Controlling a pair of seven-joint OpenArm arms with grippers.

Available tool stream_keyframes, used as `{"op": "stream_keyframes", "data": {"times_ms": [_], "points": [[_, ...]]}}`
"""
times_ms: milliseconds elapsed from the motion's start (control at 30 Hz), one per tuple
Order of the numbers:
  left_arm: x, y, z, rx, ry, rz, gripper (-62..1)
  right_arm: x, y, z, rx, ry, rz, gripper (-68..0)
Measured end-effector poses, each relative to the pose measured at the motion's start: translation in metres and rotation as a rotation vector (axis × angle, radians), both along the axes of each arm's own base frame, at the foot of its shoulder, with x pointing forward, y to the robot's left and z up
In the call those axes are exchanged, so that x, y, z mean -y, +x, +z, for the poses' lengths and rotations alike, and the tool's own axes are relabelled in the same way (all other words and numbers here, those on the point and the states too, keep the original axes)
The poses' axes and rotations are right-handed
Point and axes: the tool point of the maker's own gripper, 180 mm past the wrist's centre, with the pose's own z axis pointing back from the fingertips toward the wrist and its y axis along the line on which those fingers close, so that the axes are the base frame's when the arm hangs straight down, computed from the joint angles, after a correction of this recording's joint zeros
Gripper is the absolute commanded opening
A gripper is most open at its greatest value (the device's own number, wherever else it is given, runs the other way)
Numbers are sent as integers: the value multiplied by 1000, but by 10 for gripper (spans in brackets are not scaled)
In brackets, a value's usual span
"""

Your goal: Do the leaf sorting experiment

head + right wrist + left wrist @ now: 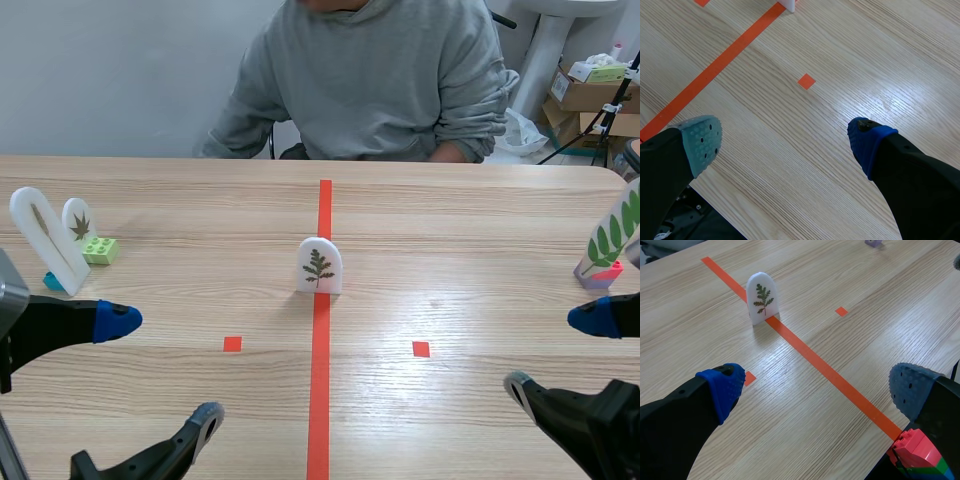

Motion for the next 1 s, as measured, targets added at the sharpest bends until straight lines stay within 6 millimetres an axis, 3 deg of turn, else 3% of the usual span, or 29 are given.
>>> {"op": "stream_keyframes", "data": {"times_ms": [800, 1000], "points": [[0, 0, 0, -1, 1, 0, 8, 0, 0, 0, 0, 0, 0, -161], [-2, -2, -8, -34, 35, -1, 9, 0, 0, 0, 0, 0, 0, -161]]}}
